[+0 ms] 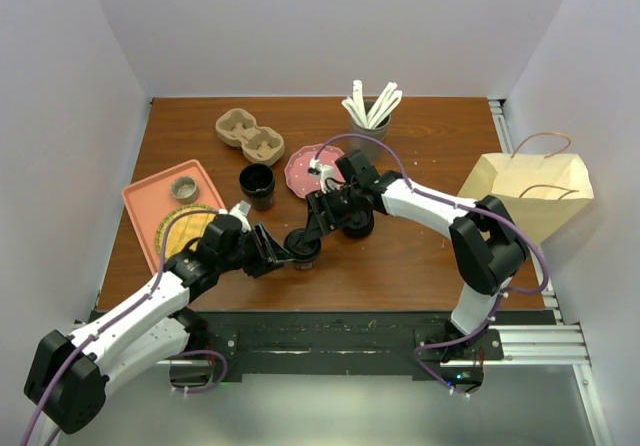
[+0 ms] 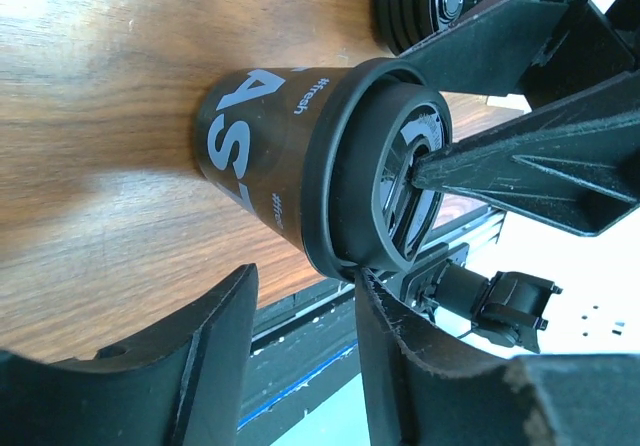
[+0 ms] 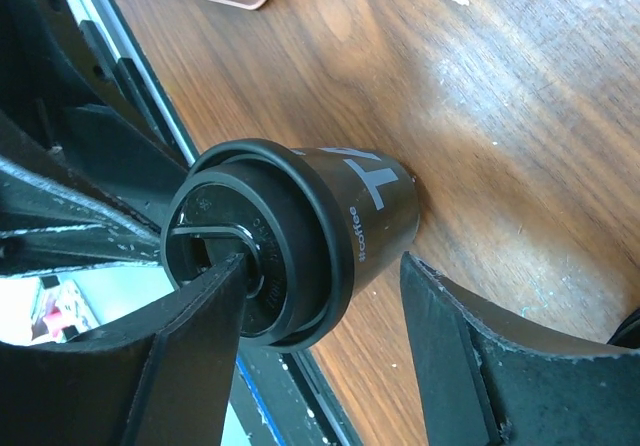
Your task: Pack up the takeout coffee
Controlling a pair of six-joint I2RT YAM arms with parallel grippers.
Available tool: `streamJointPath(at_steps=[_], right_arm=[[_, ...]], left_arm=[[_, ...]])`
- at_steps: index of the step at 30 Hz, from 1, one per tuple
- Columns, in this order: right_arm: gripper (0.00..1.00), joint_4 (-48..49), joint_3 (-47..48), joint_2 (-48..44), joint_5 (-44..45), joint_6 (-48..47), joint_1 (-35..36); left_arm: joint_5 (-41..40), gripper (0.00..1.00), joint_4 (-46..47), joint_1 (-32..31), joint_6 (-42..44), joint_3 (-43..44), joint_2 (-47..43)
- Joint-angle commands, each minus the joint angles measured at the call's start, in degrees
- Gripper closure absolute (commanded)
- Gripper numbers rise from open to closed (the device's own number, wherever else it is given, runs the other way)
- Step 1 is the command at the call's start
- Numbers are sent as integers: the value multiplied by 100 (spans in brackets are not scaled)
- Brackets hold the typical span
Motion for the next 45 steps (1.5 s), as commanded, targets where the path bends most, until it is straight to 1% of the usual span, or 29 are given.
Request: streamJointPath(at_steps=[1, 10, 15, 19, 23, 27, 29, 32, 33, 34, 35, 36, 37, 38, 39, 41, 42, 45], right_arm=[[34, -385, 322, 171, 129, -261, 4], [30, -657, 718, 312, 76, -358, -23], [28, -851, 911, 163, 313, -148, -23], [28, -1097, 1122, 31, 805, 239, -49], [27, -1071, 1035, -207, 832, 687, -58], [27, -1141, 965, -321, 788, 758, -58], [28, -1333, 956, -400, 998, 828, -49], [30, -1510, 790, -681, 1586, 1494, -40], [30, -1467, 519, -829, 1701, 2079, -40], [30, -1388, 334, -1153, 1885, 2381, -40], [30, -1135, 140, -1374, 1974, 2680, -49], [30, -984, -271, -1567, 2088, 3301, -49], [29, -835, -475, -1752, 2193, 3603, -49], [30, -485, -686, -2093, 2246, 3876, -32], [30, -308, -1027, -2218, 2256, 4357, -5], [29, 78, -1284, -2473, 2395, 4877, 47], [29, 194, -1425, -2527, 2466, 4959, 152], [29, 432, -1461, -2519, 2607, 5126, 346]], left_arm=[[-112, 50, -250, -32, 178, 304, -107], [-244, 48, -742, -32, 406, 638, -160], [-437, 48, -1050, -23, 722, 1059, -108], [-648, 47, -1182, -14, 1082, 1411, 225], [-920, 48, -1331, -23, 1512, 1911, 613], [-1123, 48, -1332, -14, 1742, 2193, 876], [-1228, 48, -1402, 3, 1864, 2368, 947], [-1281, 48, -1350, 3, 2092, 2509, 1123], [-1238, 48, -1297, 21, 2163, 2519, 1219], [-1150, 48, -1227, 30, 2251, 2554, 1272], [-1088, 48, -1191, 30, 2400, 2554, 1334], [-1027, 48, -1165, 30, 2488, 2563, 1473], [-913, 48, -1147, 39, 2550, 2554, 1527], [-834, 49, -1095, 30, 2681, 2528, 1571], [-781, 50, -1077, 30, 2717, 2510, 1650], [-727, 51, -1024, 30, 2779, 2396, 1686], [-719, 52, -1007, 30, 2788, 2352, 1695], [-710, 54, -989, 30, 2779, 2238, 1695]])
